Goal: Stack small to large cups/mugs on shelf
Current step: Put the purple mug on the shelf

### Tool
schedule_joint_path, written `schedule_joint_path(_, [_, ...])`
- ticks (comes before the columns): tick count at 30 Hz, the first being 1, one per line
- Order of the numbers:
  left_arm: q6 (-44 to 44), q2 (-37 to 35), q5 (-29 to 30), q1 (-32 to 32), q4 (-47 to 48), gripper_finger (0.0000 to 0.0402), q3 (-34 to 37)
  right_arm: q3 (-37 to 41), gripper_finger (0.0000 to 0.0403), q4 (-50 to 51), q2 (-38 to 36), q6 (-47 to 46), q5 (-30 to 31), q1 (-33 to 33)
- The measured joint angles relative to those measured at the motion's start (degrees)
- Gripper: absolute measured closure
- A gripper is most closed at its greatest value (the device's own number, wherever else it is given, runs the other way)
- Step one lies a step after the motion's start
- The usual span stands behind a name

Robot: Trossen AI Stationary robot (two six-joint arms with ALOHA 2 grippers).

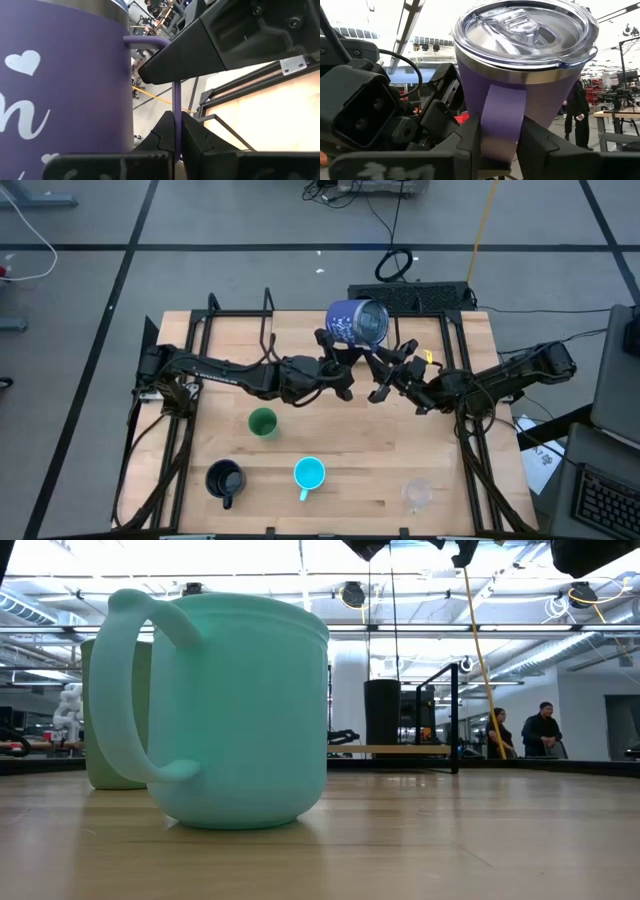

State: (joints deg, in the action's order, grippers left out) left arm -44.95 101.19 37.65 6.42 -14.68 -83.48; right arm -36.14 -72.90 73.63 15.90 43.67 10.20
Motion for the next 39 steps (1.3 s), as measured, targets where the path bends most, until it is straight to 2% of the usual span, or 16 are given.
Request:
schedule_joint_path(5, [1.20, 0.00, -0.13, 0.00, 0.17, 0.0377, 0.00, 0.00, 0.0319, 0.04, 0.02, -0.04, 0.14, -0.02])
schedule_joint_path(10, [1.99, -0.28, -1.58, 0.70, 0.68, 0.0361, -0.20, 0.09, 0.0320, 0.89, 0.12, 0.35, 4.23, -0.62])
schedule_joint_path(15, [1.94, -0.15, -2.69, 0.98, 1.27, 0.0358, -0.17, 0.10, 0.0343, 2.44, 0.15, -0.39, 1.45, -0.82])
schedule_joint_path(23, [2.16, -0.15, -2.90, 0.97, 2.58, 0.0356, -0.10, 0.09, 0.0396, 5.46, 0.02, -1.27, 1.23, -0.81])
schedule_joint_path(27, [2.04, -0.15, -2.28, 1.53, 2.71, 0.0356, -0.09, 0.09, 0.0399, 5.94, 0.02, -1.68, 1.19, -0.81])
schedule_joint_path(35, [5.04, -3.50, -0.02, 3.32, 12.63, 0.0355, 0.00, 0.08, 0.0401, 8.63, -0.17, -1.42, 0.57, -0.79])
schedule_joint_path(39, [10.10, -7.67, -1.83, 3.86, 20.64, 0.0355, 0.00, 0.06, 0.0402, 10.50, -0.17, -2.32, -5.44, -0.79])
